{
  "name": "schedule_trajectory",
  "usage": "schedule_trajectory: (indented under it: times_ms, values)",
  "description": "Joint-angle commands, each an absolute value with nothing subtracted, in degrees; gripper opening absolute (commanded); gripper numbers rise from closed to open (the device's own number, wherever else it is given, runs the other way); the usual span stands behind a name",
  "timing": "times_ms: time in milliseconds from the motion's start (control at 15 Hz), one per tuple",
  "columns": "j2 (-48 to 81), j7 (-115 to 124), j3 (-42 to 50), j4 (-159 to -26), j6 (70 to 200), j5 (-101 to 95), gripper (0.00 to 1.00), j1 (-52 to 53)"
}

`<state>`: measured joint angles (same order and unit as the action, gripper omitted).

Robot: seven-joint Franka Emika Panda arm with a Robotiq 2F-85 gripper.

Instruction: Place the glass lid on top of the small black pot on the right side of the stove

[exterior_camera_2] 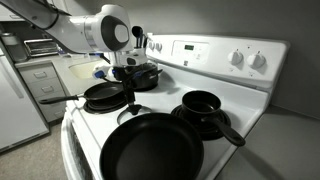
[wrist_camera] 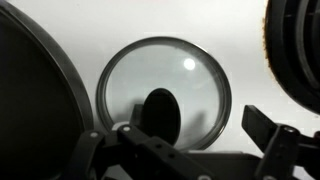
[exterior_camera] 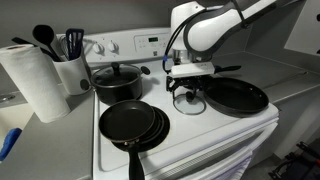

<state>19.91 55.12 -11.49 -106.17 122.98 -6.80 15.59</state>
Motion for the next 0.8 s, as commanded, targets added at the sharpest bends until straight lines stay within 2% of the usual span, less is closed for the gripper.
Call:
schedule_trajectory:
  times_ms: [0, 733]
  values:
    - [19.69, 52.30, -9.69, -104.11, 119.83, -6.24, 1.00, 16.38]
    - [19.17, 50.81, -8.24, -107.63, 119.15, -1.38, 1.00, 15.28]
